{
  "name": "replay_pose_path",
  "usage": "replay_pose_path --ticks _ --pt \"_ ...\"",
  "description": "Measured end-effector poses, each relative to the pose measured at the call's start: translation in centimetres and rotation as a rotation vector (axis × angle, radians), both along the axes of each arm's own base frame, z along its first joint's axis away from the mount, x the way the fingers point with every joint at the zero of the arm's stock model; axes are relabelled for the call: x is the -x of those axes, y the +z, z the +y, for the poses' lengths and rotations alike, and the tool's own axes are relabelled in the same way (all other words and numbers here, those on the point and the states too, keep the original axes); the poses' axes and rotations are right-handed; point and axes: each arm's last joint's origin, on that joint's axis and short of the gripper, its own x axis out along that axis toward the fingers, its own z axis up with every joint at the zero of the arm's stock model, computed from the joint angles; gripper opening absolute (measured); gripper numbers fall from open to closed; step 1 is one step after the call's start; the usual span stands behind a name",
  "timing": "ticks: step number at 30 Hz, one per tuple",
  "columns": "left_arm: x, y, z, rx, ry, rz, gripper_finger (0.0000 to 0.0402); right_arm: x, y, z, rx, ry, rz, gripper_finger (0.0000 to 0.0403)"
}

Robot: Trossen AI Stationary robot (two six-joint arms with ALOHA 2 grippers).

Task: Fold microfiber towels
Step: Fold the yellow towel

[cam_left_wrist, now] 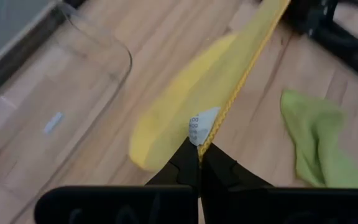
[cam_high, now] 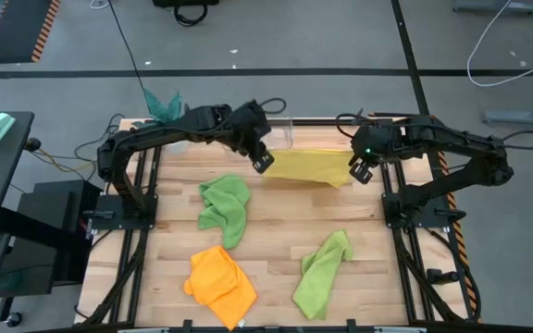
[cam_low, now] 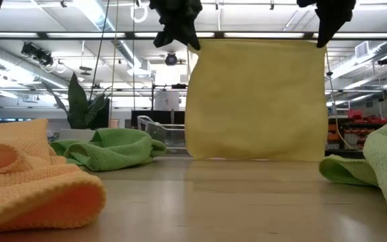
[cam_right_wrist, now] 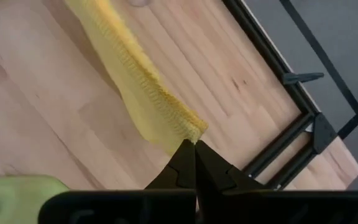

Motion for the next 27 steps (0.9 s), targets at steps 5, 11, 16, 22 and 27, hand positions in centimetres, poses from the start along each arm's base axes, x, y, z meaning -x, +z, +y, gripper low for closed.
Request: replay_pose_path --ticks 5,11,16,22,27 --pt "0.4 0.4 0.8 0.0 0.019 -0.02 0.0004 0.2 0.1 -0.7 0.012 0.007 0.014 0.0" --pt "0.5 0.5 1.6 0.005 0.032 -0.041 0.0004 0.3 0.2 -1.7 0.021 -0.007 0.017 0.0" --pt "0.4 0.5 1.3 0.005 0.025 -0.037 0.0004 0.2 0.4 -1.8 0.013 -0.01 -0.014 0.0001" --pt "0.3 0.5 0.8 0.004 0.01 -0.038 0.0004 0.2 0.4 -1.8 0.009 -0.024 -0.028 0.0014" --pt "0.2 0.5 0.6 0.003 0.006 -0.04 0.0004 0.1 0.4 -1.8 0.009 -0.025 -0.031 0.0017"
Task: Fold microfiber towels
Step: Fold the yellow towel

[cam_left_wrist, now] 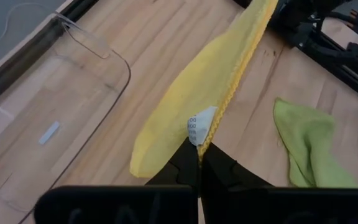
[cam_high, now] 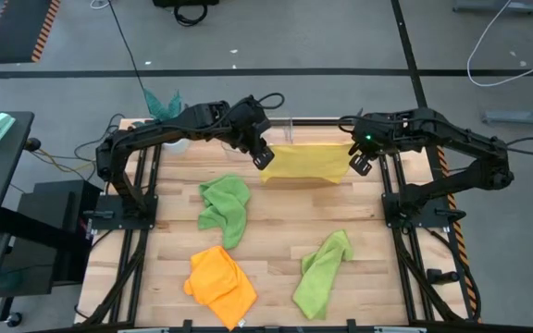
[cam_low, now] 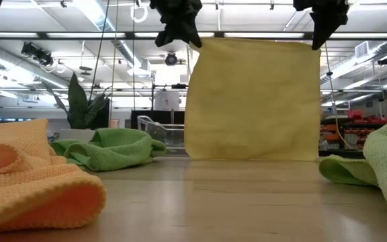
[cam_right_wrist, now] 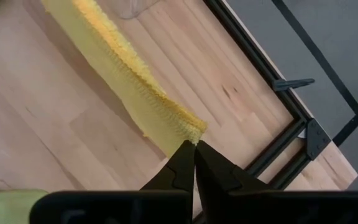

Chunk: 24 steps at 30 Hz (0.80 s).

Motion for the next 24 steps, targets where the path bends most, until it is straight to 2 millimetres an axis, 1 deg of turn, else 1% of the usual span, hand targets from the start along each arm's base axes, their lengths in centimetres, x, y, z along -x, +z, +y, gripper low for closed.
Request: replay_pose_path --ticks 7,10,18,24 --pt "-0.02 0.01 -0.03 0.0 -0.003 -0.001 0.0004 -0.01 0.0 0.0 0.001 0.005 0.001 0.0006" --pt "-0.01 0.01 -0.01 0.0 -0.002 -0.001 0.0004 -0.02 0.01 0.0 -0.007 -0.027 -0.014 0.0005" --pt "-0.02 0.01 -0.03 -0.005 -0.009 -0.001 0.0003 -0.02 0.01 0.0 -0.012 -0.047 -0.024 0.0029" --pt "-0.02 0.01 -0.02 -0.006 -0.009 -0.001 0.0003 -0.02 0.01 0.0 -0.009 -0.035 -0.018 0.0032"
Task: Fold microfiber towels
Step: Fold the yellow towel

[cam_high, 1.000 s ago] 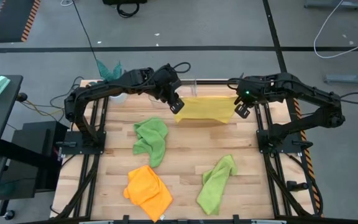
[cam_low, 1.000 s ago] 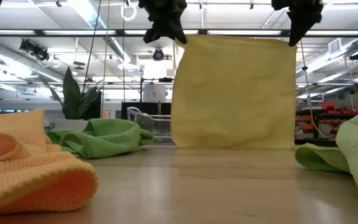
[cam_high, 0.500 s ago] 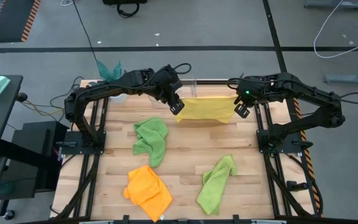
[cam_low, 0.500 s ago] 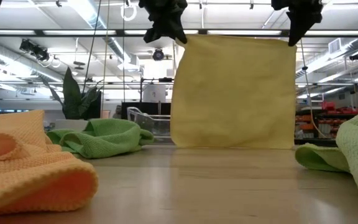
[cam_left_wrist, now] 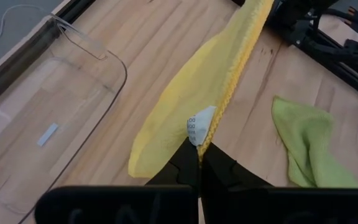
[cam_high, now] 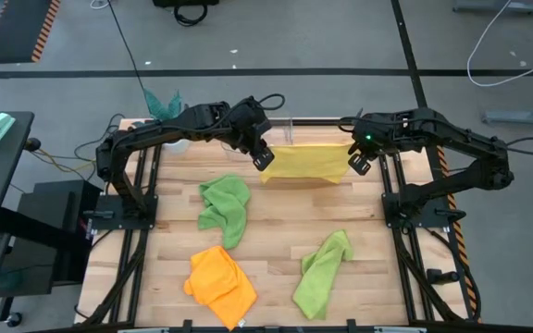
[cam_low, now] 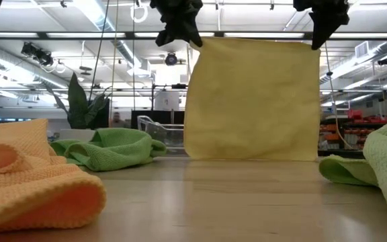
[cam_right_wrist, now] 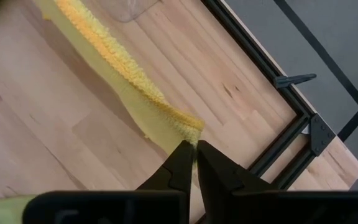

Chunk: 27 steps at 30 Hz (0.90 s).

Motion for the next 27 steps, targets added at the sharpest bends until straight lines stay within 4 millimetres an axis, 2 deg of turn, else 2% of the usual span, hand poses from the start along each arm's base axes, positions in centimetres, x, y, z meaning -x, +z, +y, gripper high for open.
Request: replay_pose_path --ticks 6,12,21,27 --pt "0.0 0.0 0.0 0.0 0.001 0.0 0.0003 0.0 0.0 0.0 0.006 0.023 0.01 0.0006" --pt "0.1 0.3 -0.6 -0.044 -0.001 0.0 0.0003 0.0 0.1 0.1 0.058 0.028 0.027 0.0003" --pt "0.7 1.9 -0.2 -0.049 0.024 -0.033 0.0003 0.2 1.1 0.1 0.087 0.018 -0.006 0.0002" --pt "0.4 0.2 -1.9 -0.027 0.0 0.091 0.0003 -0.3 0.0 0.9 0.058 0.002 -0.011 0.0001"
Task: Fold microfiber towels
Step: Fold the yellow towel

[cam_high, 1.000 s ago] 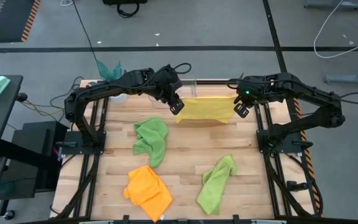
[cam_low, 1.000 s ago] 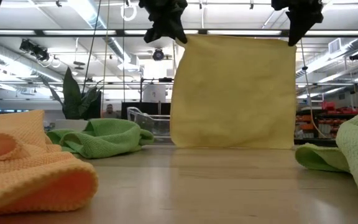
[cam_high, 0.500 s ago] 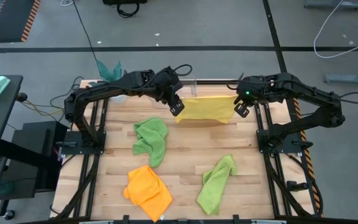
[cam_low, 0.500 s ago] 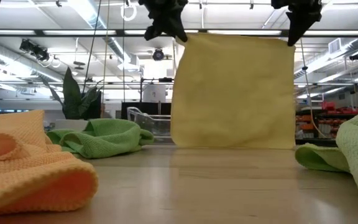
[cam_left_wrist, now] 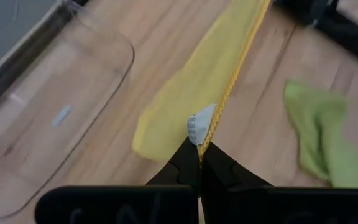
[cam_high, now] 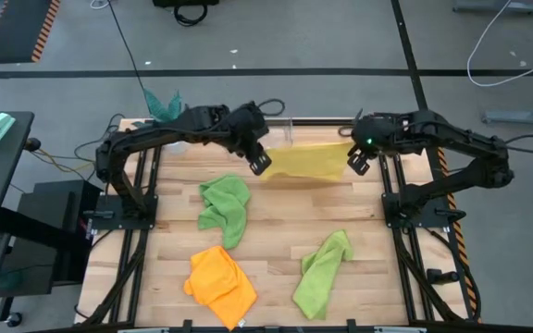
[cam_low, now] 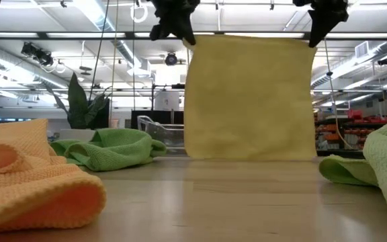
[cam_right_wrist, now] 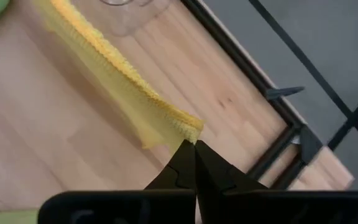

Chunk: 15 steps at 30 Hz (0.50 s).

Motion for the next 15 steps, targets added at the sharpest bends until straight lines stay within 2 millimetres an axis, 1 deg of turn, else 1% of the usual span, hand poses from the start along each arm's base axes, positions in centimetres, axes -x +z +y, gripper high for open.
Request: replay_pose_path --ticks 4,10,12,15 --pt "-0.5 -1.8 -1.4 0.022 -0.043 0.075 0.0003 -0.4 -1.4 1.8 -0.058 0.043 0.017 0.0" --pt "-1.1 -4.4 -3.6 0.097 -0.089 0.117 0.0003 -0.7 -4.4 5.1 -0.173 0.09 0.073 0.0" --pt "-1.1 -4.9 -4.5 0.105 -0.105 0.136 0.0003 -0.7 -5.3 6.3 -0.198 0.093 0.066 0.0" --pt "-1.4 -5.1 -6.0 0.12 -0.139 0.114 0.0003 -0.5 -6.7 8.3 -0.244 0.117 0.063 0.0"
